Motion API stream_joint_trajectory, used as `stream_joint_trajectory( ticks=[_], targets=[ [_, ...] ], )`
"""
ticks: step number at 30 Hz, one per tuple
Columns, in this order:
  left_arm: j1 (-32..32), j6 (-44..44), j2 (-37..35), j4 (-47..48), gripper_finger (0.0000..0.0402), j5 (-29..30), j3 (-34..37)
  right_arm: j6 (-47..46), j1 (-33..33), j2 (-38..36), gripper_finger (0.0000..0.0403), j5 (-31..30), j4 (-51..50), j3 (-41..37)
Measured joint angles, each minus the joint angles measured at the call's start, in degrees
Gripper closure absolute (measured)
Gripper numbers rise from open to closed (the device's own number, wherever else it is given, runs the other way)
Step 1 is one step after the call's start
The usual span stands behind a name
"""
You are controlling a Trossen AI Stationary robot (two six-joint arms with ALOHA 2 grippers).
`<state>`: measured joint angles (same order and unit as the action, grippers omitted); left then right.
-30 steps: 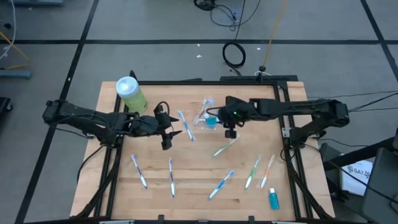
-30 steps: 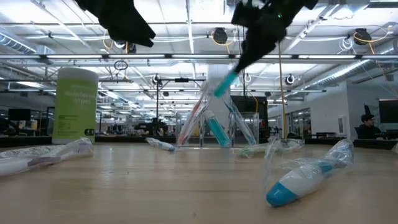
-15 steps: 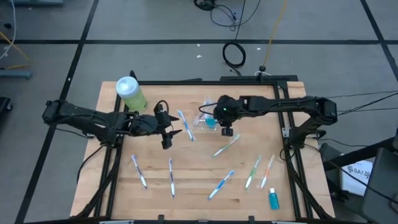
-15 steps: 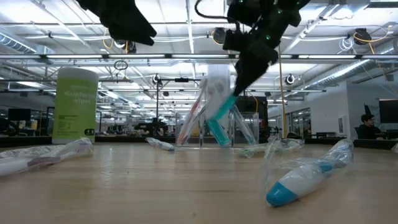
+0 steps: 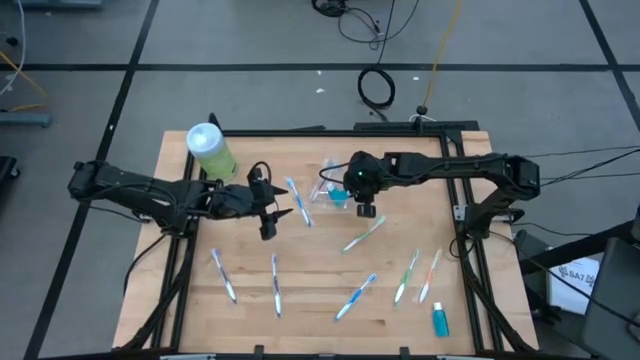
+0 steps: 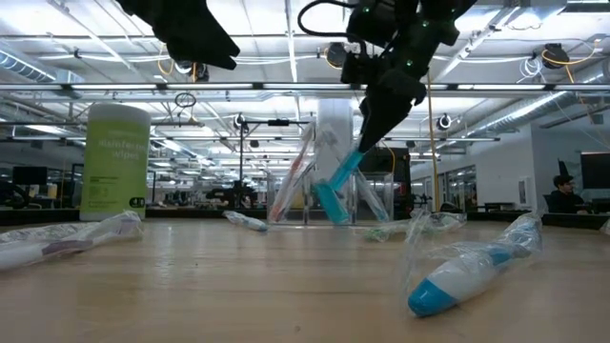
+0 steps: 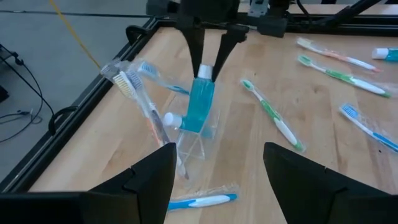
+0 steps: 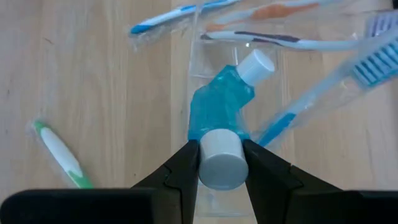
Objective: Pick & Place toothbrushing station
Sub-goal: Put the left small mouthwash bottle into the middle section of the transparent organizer
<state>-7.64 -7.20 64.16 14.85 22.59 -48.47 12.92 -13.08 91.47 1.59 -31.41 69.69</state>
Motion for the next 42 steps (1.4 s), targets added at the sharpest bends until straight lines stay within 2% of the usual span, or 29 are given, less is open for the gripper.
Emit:
stream_joint_trajectory(
  ticks=[3,17,30,33,39,42],
  targets=[
    [0.0,0.0,0.0,0.0,0.0156,0.0,0.0,0.3,-0.1,1.5,0.0299,2.5,1.2,0.1],
    [0.0,0.8,0.0,-0.1,0.0155,0.0,0.0,1.6,-0.4,2.2,0.0298,3.1,0.1,-0.2],
    [0.0,1.0,0.0,-0.1,0.0156,0.0,0.0,11.6,-0.1,1.9,0.0298,2.6,4.1,-0.2],
    [0.0,1.0,0.0,-0.1,0.0156,0.0,0.0,16.7,1.1,1.9,0.0298,-1.6,4.1,-0.2],
    [0.0,1.0,0.0,-0.1,0.0156,0.0,0.0,32.7,6.2,1.9,0.0301,-17.8,4.7,-0.2],
    [0.0,1.0,0.0,-0.1,0.0156,0.0,0.0,40.9,9.1,1.9,0.03,-23.4,6.6,-0.2]
  ],
)
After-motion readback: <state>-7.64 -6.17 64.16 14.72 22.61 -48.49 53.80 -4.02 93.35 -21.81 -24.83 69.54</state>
